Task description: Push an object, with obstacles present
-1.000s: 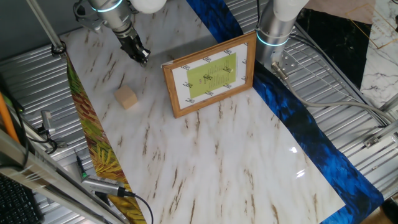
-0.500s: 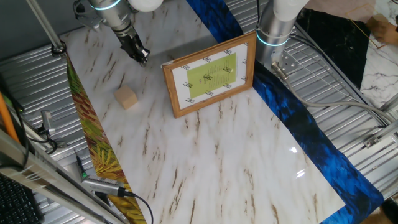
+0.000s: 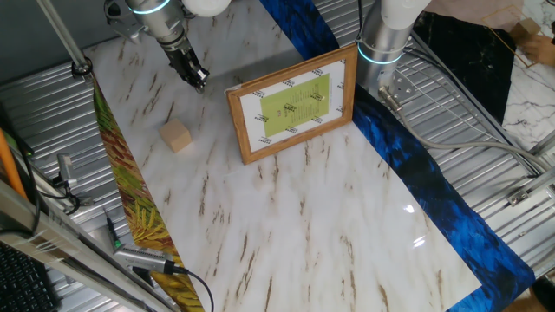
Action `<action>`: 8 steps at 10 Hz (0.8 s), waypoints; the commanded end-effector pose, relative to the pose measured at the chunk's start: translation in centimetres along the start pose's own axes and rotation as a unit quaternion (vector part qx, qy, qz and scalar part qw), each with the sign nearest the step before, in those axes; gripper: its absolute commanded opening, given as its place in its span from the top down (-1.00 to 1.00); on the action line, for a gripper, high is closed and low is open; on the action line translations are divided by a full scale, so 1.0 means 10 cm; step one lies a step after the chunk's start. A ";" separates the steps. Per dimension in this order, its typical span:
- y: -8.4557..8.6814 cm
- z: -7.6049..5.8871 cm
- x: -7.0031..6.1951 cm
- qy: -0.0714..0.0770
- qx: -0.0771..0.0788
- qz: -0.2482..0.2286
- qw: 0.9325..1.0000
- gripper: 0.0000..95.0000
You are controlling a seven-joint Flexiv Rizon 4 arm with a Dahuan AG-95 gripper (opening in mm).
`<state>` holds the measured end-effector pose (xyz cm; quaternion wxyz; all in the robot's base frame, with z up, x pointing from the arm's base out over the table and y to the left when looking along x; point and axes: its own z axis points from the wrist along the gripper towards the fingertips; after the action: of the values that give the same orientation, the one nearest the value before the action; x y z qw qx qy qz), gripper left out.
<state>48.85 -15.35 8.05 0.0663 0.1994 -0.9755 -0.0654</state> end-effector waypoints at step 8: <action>-0.34 0.04 -0.14 -0.022 -0.002 0.024 0.999 1.00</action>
<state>51.29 -18.01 6.91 0.0447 0.1743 -0.9812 -0.0694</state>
